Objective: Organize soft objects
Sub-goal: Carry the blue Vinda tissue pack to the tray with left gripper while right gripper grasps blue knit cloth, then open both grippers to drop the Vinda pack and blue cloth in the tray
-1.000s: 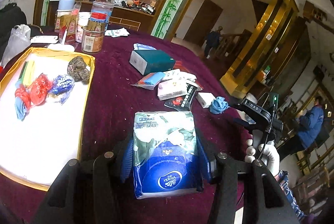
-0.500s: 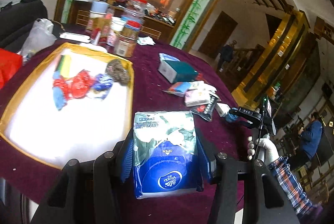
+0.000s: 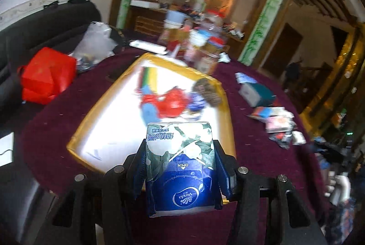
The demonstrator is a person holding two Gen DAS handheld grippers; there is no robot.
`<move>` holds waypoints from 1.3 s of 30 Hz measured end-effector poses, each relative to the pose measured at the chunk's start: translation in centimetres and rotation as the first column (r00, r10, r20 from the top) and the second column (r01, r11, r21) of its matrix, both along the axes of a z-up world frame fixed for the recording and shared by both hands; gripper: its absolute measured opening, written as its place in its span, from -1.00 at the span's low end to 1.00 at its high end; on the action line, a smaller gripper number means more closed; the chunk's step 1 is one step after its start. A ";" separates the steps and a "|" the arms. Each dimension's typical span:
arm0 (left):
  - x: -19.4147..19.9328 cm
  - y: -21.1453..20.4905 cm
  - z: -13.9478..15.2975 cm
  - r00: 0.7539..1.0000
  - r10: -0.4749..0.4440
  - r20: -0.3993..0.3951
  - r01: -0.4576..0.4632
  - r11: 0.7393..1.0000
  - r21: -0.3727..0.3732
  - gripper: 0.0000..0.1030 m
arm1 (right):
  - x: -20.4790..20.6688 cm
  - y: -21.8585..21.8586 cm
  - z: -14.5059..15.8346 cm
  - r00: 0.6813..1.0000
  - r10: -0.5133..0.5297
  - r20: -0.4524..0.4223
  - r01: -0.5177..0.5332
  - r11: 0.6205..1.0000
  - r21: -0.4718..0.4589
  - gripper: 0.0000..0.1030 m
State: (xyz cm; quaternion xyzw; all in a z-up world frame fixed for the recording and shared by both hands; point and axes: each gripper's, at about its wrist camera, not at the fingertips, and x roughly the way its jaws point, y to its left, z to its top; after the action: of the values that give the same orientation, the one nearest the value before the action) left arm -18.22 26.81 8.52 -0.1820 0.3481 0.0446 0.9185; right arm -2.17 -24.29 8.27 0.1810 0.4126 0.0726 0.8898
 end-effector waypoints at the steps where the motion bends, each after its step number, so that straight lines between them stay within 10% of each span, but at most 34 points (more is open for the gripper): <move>1: 0.4 0.4 -0.4 1.000 0.011 -0.019 -0.011 1.000 0.008 0.08 | -0.3 1.0 0.5 1.000 0.028 0.011 -0.028 1.000 0.001 -0.19; 14: 10.4 4.7 -2.8 0.977 0.074 -0.202 -0.048 0.991 0.128 0.14 | -3.5 22.6 3.7 0.868 0.495 0.035 -0.495 0.869 -0.028 -0.19; 23: 8.4 7.3 -1.9 0.992 0.064 -0.108 -0.070 0.996 -0.055 0.43 | -2.8 32.1 2.1 0.780 0.625 -0.040 -0.626 0.775 -0.087 -0.19; 39: -2.4 8.0 -1.5 0.997 0.050 0.067 -0.040 0.990 -0.133 0.54 | 3.5 39.2 0.0 0.802 0.574 -0.162 -0.597 0.779 -0.193 -0.18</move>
State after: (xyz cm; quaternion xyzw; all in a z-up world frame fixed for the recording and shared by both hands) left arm -20.61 34.83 7.02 -0.2516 0.3138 0.0358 0.9148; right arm 1.36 14.90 8.32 -0.0592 0.4954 0.2877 0.8175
